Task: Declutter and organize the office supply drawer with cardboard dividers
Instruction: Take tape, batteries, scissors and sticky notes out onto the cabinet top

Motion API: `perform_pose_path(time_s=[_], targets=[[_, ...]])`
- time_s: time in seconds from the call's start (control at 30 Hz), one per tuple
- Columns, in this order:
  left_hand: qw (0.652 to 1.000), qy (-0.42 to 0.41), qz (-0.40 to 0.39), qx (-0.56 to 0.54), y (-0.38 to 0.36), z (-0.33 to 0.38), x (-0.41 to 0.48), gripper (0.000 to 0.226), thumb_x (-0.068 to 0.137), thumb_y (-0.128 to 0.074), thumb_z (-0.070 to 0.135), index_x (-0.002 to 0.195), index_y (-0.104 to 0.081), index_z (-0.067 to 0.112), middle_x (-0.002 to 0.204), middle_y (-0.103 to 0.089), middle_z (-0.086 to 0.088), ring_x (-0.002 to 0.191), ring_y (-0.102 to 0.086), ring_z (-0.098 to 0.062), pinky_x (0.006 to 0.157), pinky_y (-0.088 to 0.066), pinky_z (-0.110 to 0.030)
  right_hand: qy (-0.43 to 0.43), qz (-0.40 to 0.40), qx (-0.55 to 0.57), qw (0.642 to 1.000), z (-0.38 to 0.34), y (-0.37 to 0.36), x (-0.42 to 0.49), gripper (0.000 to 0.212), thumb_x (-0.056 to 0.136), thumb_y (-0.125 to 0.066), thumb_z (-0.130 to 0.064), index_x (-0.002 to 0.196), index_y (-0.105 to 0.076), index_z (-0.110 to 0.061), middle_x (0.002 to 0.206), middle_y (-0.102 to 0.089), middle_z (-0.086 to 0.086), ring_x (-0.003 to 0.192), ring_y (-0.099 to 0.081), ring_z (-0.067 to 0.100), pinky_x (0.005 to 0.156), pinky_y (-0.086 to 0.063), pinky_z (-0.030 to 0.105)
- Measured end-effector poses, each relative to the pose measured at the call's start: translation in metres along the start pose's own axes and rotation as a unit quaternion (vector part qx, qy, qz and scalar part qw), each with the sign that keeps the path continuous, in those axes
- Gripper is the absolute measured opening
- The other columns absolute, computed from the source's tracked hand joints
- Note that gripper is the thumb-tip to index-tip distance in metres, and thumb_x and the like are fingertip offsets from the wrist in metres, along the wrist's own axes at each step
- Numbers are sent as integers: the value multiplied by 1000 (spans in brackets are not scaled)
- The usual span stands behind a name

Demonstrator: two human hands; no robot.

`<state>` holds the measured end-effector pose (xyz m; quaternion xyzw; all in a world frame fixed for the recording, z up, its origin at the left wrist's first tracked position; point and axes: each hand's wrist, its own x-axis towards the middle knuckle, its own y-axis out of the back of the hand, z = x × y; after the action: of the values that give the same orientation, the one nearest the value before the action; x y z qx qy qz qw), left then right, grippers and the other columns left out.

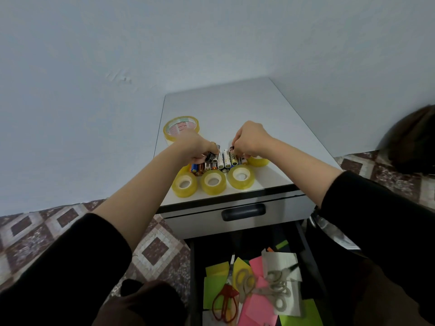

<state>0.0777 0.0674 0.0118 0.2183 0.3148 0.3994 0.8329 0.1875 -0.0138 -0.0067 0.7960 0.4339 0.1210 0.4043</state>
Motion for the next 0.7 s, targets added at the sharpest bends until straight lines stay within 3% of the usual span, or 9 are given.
perform_pose_path(time_s=[0.13, 0.27, 0.4, 0.5, 0.7], targets=[[1000, -2, 8, 16, -3, 0, 1, 33, 75, -76, 17, 96, -53, 5, 70, -51, -5, 54, -48, -12, 43, -48, -16, 4, -1, -13, 1000, 2, 1, 0, 24, 78, -63, 1, 100, -69, 5, 72, -62, 12, 55, -51, 20, 52, -43, 25], [999, -8, 17, 33, -6, -2, 3, 31, 75, -77, 19, 89, -52, 6, 72, -51, -5, 58, -50, -12, 47, -49, -17, 13, 7, -9, 1000, 5, 0, 0, 22, 77, -67, -1, 98, -70, 5, 86, -69, 17, 56, -51, 19, 70, -53, 33], [999, -12, 20, 24, -5, -2, 5, 38, 74, -78, 20, 98, -52, 4, 77, -52, -6, 61, -52, -13, 53, -51, -19, 15, 7, -1, 1000, 5, -1, 0, 23, 75, -70, -1, 97, -70, 4, 94, -71, 18, 73, -62, 26, 80, -56, 38], [1000, -12, 15, 21, -6, -2, 5, 36, 75, -78, 19, 97, -54, 3, 75, -52, -6, 60, -53, -13, 50, -51, -18, 19, 7, -1, 1000, 5, 0, -1, 23, 75, -71, -3, 98, -70, 3, 94, -71, 18, 85, -67, 29, 82, -55, 40], [1000, -13, 10, 15, -1, -3, 4, 28, 75, -77, 15, 85, -54, 3, 79, -56, -7, 56, -52, -13, 51, -52, -21, 22, 10, -5, 1000, 5, -1, -2, 23, 76, -70, -2, 99, -70, 3, 93, -71, 18, 79, -65, 27, 81, -56, 39]])
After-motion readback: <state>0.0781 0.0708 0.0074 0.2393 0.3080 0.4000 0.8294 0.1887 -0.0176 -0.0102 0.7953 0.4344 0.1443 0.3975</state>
